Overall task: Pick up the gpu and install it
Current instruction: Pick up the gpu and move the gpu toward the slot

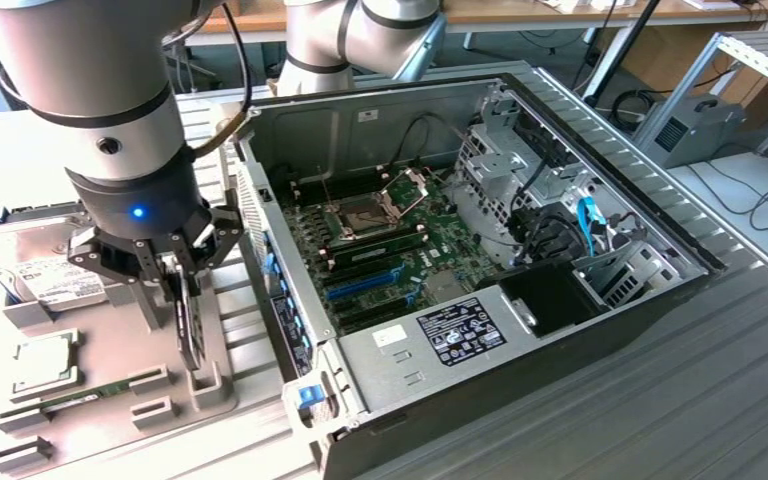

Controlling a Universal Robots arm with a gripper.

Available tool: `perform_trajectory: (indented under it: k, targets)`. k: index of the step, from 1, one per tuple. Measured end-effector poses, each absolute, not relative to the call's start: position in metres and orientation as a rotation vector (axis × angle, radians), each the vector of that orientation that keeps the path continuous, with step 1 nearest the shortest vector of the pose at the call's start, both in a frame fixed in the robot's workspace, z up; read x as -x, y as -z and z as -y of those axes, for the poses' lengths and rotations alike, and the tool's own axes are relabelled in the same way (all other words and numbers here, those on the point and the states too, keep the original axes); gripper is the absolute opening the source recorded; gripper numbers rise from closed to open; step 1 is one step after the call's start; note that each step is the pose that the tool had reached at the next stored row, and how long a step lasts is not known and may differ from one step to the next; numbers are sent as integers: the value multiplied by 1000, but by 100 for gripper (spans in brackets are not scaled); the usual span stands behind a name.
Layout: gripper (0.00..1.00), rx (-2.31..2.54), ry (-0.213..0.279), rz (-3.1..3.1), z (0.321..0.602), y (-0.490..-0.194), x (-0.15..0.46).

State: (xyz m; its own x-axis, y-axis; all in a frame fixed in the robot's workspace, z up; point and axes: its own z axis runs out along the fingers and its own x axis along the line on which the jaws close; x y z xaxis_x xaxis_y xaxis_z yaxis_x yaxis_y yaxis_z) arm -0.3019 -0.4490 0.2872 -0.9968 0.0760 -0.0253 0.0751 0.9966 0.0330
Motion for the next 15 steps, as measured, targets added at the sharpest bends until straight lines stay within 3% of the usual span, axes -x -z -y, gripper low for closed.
perform_trajectory:
  k: [15]
  targets:
    - [26,-118,-50,-3112,449,-300,302]
